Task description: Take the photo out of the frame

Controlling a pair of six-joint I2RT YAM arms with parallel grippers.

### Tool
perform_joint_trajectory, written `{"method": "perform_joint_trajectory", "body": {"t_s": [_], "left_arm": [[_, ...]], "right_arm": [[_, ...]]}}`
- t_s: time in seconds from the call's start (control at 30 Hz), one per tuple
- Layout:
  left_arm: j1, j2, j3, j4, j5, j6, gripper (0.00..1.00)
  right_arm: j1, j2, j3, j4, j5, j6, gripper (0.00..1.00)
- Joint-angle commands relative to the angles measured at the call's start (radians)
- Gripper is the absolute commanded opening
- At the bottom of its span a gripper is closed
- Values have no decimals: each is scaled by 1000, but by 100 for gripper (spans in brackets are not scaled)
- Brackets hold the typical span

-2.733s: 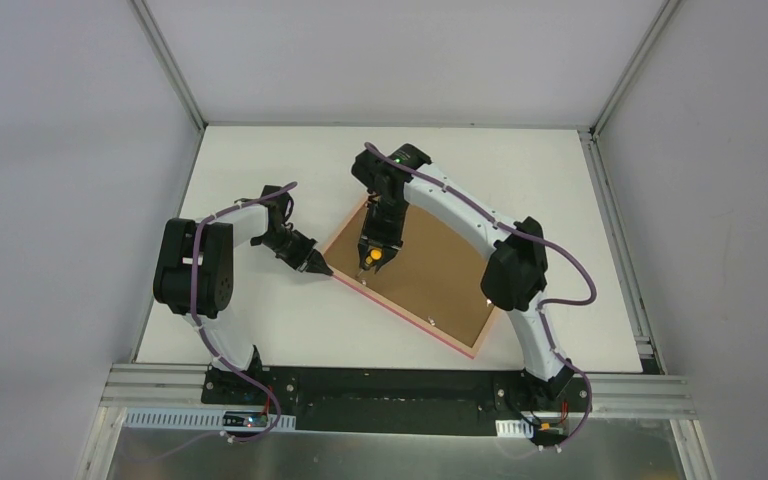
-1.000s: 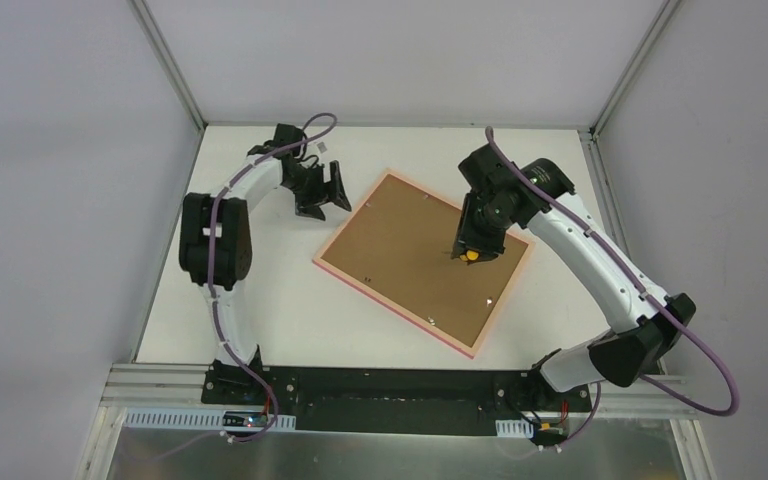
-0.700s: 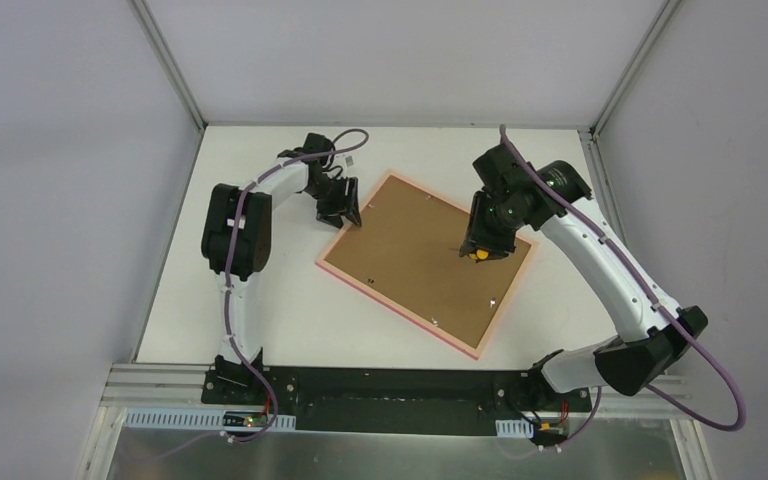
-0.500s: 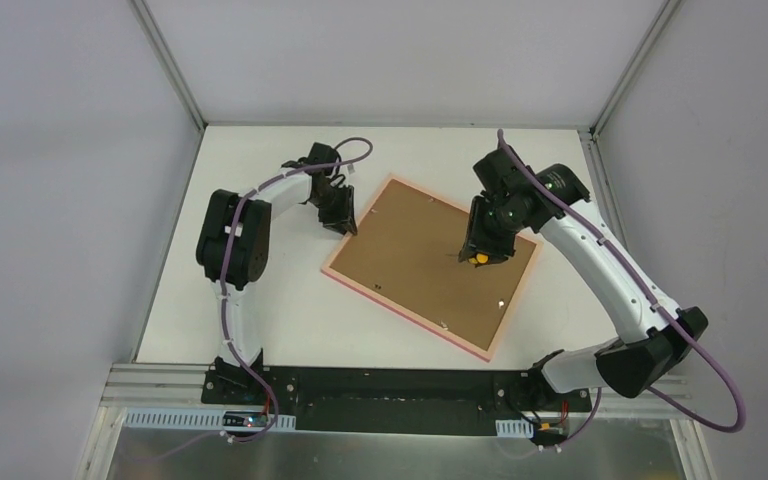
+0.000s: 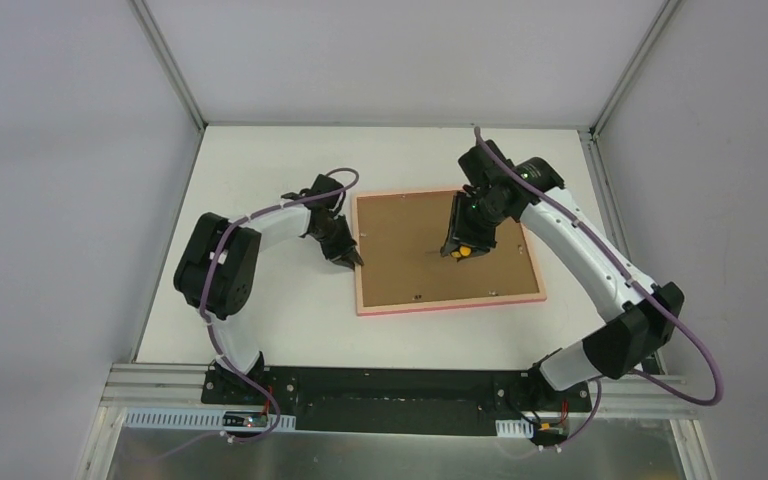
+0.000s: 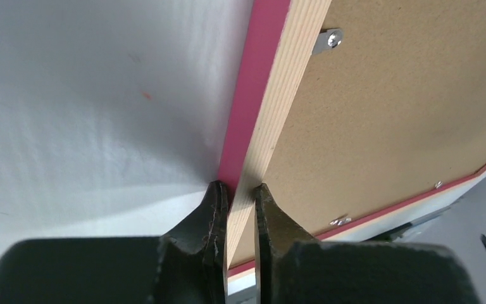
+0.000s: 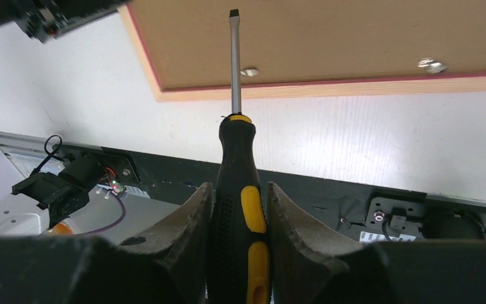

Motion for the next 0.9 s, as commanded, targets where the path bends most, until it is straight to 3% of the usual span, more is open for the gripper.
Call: {"method": "perform_joint_trajectory", "body": {"t_s": [0.0,0.3,0.43,0.53,0.7,0.87], "left_arm": [[-78,-15,-92,-78,77,-272,0],[-132,-138,-255,-27,132,-466,1],[-126,-240,-296,-9,131,-446,41],[-72,-300,-297,-5,138,-389,61],[91,-326,-262,-4,176,-252,75],[218,-235,-158,-3,232,-164,76]], "right_arm": [[-3,67,-9,116,-77,43,0],[-1,249,98,268,-129,136,0],[7,305,135,285,-163,164,0],[28,324,148,282,-186,179,0],[104,314,152,278,-159,166,0],[181,321,136,279,-91,166,0]]}}
